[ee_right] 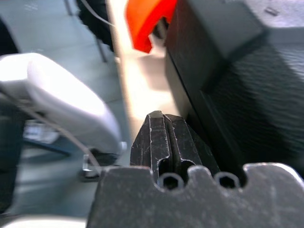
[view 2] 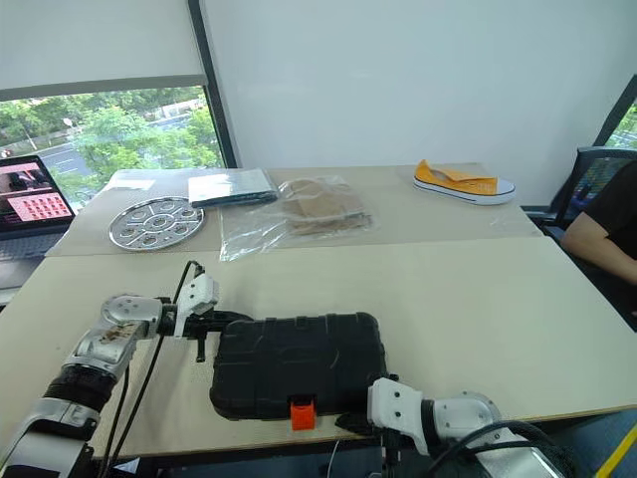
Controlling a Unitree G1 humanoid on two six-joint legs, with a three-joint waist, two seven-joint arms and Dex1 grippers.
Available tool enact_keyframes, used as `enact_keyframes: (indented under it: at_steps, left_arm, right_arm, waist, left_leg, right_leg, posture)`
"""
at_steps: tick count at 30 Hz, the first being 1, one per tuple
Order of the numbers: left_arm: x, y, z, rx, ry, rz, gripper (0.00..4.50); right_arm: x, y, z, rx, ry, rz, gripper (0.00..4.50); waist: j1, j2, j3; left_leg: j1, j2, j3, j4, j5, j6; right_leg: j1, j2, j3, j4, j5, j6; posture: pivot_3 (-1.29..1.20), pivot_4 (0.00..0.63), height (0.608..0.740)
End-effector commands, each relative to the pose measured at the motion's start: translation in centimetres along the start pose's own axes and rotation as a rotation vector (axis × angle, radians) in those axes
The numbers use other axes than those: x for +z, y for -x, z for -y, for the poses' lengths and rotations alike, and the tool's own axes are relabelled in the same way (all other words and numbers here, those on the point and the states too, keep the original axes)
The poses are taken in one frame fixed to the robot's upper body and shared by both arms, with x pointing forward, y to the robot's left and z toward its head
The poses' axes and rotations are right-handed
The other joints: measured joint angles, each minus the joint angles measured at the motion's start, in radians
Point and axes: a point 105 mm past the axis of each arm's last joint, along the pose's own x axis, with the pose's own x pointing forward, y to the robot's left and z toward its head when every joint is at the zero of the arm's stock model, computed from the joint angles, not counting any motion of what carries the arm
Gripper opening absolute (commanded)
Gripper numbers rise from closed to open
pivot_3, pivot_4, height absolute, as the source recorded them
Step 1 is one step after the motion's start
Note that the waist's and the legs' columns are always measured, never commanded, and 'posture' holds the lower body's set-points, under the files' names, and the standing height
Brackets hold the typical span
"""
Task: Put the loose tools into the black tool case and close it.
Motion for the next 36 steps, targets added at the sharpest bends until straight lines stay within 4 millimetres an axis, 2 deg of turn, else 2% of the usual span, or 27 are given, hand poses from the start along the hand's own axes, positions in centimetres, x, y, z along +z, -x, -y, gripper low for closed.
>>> enact_keyframes:
  at_steps: [1, 6, 10, 14, 18, 21, 23, 27, 31, 36]
  left_arm:
    - [0.3, 0.4, 1.0, -0.007, 0.025, 0.046, 0.04]
    - [0.1, 0.8, 2.1, 0.037, 0.077, 0.081, 0.04]
    - [-0.3, 1.0, 3.0, 0.080, 0.115, 0.086, 0.04]
    - [0.0, 1.5, 2.9, 0.155, 0.153, 0.131, 0.04]
    - [2.4, 2.8, 1.8, 0.207, 0.224, 0.281, 0.04]
    - [5.2, 3.6, 1.6, 0.142, 0.211, 0.362, 0.04]
    - [6.7, 3.3, 1.7, 0.074, 0.180, 0.359, 0.04]
    - [8.2, 1.6, 2.1, -0.006, 0.109, 0.309, 0.04]
    - [8.3, -0.5, 2.3, -0.056, 0.061, 0.259, 0.04]
    - [6.3, -3.3, 2.0, -0.043, 0.013, 0.144, 0.04]
  right_arm:
    - [0.5, 0.9, 4.8, -0.147, 0.093, -0.017, 0.00]
    - [0.4, 1.0, 7.5, -0.173, 0.119, -0.022, 0.00]
    - [-0.3, 0.6, 8.6, -0.172, 0.130, -0.035, 0.00]
    - [-1.1, 1.1, 9.3, -0.204, 0.118, -0.043, 0.00]
    - [-1.1, 2.1, 7.9, -0.202, 0.059, -0.020, 0.00]
    - [-1.4, 2.3, 4.6, -0.155, -0.039, -0.018, 0.00]
    - [-1.4, 2.0, 2.6, -0.137, -0.092, -0.014, 0.00]
    - [-1.3, 1.2, 1.4, -0.155, -0.134, -0.009, 0.00]
    - [-0.9, 0.5, 2.0, -0.198, -0.142, 0.007, 0.00]
    - [-0.7, 0.0, 3.3, -0.247, -0.115, 0.018, 0.00]
  waist:
    - [-0.002, 0.000, 0.000]
    - [0.007, 0.000, 0.000]
    - [0.004, 0.000, 0.000]
    - [0.002, 0.000, 0.000]
    - [0.012, 0.000, 0.000]
    - [0.023, 0.000, 0.000]
    - [0.027, 0.000, 0.000]
    - [0.016, 0.001, 0.000]
    - [0.005, 0.001, 0.000]
    - [0.003, 0.000, 0.000]
  left_leg:
    - [0.000, 0.000, 0.000, 0.000, 0.000, 0.000]
    - [-0.003, -0.001, 0.000, 0.000, 0.001, -0.001]
    - [-0.009, -0.001, 0.000, -0.001, 0.001, -0.003]
    - [-0.009, -0.002, 0.000, -0.001, 0.001, -0.003]
    - [-0.010, -0.001, -0.002, 0.000, 0.001, -0.003]
    - [-0.010, -0.001, -0.002, 0.000, 0.001, -0.003]
    - [-0.010, -0.001, -0.003, 0.000, 0.001, -0.004]
    - [-0.008, -0.002, -0.001, 0.000, 0.001, -0.004]
    - [-0.006, -0.002, 0.000, 0.000, 0.001, -0.004]
    - [-0.005, -0.001, 0.001, 0.002, 0.002, -0.005]
  right_leg:
    - [0.000, 0.000, 0.000, 0.000, 0.000, 0.000]
    - [-0.007, -0.001, 0.001, 0.000, 0.000, 0.000]
    - [-0.014, -0.001, -0.001, 0.002, 0.001, -0.002]
    - [-0.014, -0.002, -0.002, 0.001, 0.001, -0.001]
    - [-0.014, -0.002, -0.003, 0.001, 0.001, -0.001]
    - [-0.014, -0.002, -0.003, 0.001, 0.001, -0.001]
    - [-0.013, -0.001, -0.004, 0.001, 0.001, -0.001]
    - [-0.012, -0.002, -0.002, 0.001, 0.001, -0.001]
    - [-0.011, -0.001, -0.001, 0.001, 0.001, -0.002]
    - [-0.011, 0.000, 0.001, 0.001, 0.003, -0.004]
  posture:
    - [0.00, 0.150, 0.740]
    - [0.00, 0.150, 0.740]
    - [0.00, 0.150, 0.740]
    - [0.00, 0.150, 0.740]
    - [0.00, 0.150, 0.740]
    - [0.00, 0.150, 0.740]
    - [0.00, 0.150, 0.740]
    - [0.00, 0.150, 0.740]
    - [0.00, 0.150, 0.740]
    - [0.00, 0.150, 0.740]
